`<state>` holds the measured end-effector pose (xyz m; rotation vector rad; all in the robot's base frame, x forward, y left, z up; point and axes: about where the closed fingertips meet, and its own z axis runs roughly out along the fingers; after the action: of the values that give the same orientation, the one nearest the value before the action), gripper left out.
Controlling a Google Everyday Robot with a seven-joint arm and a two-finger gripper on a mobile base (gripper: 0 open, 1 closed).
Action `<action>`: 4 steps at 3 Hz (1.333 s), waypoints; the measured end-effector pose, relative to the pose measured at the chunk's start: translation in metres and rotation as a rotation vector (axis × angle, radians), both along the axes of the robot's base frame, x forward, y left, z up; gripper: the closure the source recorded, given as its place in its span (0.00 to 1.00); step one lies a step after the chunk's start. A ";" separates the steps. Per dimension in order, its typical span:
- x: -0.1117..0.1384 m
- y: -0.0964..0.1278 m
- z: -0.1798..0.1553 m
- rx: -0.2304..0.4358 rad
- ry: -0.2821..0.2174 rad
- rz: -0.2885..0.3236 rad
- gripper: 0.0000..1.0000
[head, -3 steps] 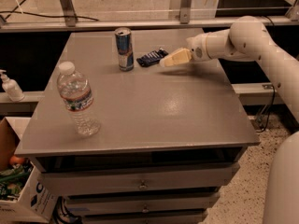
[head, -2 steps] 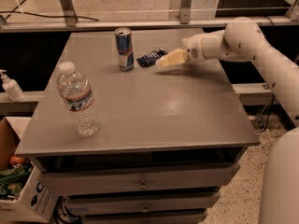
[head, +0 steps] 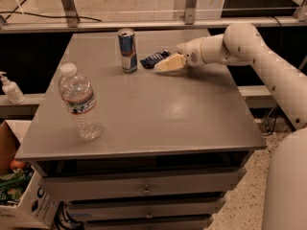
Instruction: Move rxbar blueberry near water bottle
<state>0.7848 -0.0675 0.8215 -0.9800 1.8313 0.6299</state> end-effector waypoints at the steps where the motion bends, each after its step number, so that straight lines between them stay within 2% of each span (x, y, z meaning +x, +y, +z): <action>1: -0.001 0.005 0.000 0.001 -0.007 0.016 0.40; 2: -0.002 0.005 0.001 0.006 -0.015 0.021 0.64; 3: -0.008 -0.005 0.008 0.016 -0.033 0.013 0.87; 4: -0.018 -0.023 0.023 0.032 -0.065 -0.005 1.00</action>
Offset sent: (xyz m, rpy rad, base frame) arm -0.0039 -0.0018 0.0066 0.0105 -0.0298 0.0176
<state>0.7671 -0.0904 0.8446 -0.9634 1.7613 0.6157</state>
